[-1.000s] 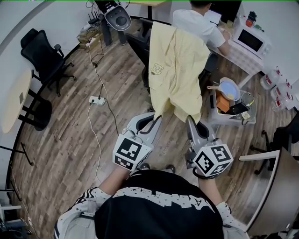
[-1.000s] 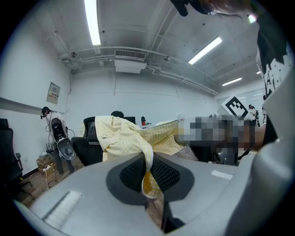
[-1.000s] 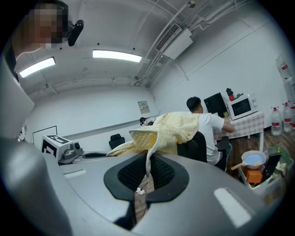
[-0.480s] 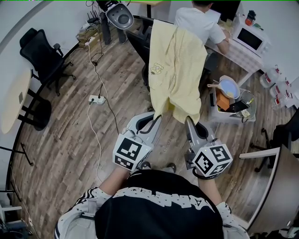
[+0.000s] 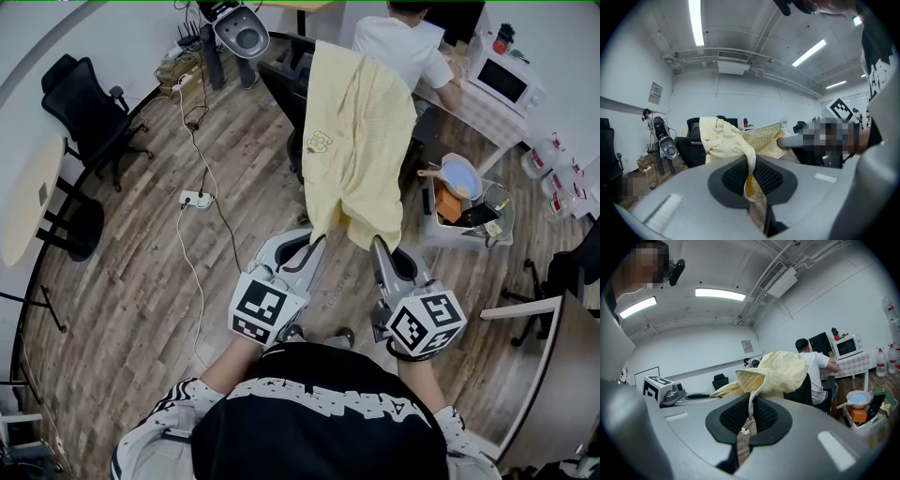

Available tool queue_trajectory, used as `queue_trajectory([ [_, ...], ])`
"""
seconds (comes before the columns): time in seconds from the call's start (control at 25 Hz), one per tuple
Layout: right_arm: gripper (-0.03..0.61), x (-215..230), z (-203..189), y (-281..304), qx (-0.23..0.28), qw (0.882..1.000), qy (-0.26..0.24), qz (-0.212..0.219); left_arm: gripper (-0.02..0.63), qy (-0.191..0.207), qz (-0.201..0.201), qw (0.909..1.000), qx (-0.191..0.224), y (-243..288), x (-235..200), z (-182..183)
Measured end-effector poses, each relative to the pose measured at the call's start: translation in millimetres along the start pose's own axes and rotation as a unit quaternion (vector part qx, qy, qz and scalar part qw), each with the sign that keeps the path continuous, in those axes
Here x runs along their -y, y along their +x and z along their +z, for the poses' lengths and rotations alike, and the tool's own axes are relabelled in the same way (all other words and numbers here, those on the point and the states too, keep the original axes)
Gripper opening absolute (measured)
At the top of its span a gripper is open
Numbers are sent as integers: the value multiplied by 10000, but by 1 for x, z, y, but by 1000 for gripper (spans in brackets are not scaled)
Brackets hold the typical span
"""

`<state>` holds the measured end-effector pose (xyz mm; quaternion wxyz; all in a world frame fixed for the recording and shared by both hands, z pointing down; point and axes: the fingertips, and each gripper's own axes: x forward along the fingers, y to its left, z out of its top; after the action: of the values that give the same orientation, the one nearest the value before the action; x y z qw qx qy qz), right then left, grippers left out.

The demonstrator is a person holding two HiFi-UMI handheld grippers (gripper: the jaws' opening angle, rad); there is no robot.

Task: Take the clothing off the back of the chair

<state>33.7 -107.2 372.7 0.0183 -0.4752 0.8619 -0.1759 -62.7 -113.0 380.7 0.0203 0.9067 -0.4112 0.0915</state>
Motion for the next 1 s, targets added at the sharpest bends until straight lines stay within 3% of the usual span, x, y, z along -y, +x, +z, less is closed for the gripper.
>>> queue_trajectory([
  [1.0, 18, -39, -20, -3, -54, 9992, -98, -381, 25, -8, -353, 9994, -45, -41, -12, -13],
])
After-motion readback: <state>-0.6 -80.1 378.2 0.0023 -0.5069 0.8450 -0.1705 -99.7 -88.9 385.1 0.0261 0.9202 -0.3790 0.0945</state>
